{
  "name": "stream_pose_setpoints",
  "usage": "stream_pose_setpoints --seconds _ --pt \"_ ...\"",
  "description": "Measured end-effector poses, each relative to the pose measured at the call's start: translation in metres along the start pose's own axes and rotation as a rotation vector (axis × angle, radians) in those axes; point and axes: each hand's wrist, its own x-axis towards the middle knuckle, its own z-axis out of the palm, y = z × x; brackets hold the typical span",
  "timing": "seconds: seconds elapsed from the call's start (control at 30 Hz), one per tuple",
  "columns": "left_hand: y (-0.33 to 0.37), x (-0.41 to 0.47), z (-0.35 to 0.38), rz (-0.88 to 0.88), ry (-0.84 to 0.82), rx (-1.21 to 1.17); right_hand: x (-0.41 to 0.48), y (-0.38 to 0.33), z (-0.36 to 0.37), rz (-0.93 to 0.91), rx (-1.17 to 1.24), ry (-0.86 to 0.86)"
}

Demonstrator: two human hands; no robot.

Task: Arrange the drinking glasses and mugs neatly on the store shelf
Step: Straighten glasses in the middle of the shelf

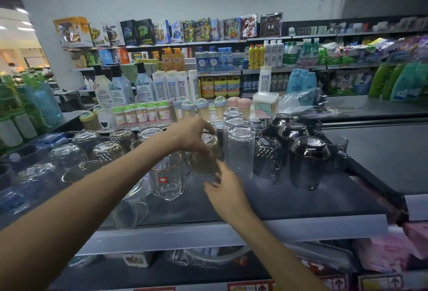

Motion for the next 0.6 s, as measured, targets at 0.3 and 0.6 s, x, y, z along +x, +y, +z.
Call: stream_pose_setpoints --seconds 0.3,0.6 --pt "0.001 0.002 0.006 -0.003 -0.020 0.006 -0.009 -0.013 -0.005 0.000 -0.053 -0.008" --pt "0.000 0.000 0.011 -0.059 -0.060 -0.062 -0.011 -0.018 -0.008 -0.011 -0.098 0.002"
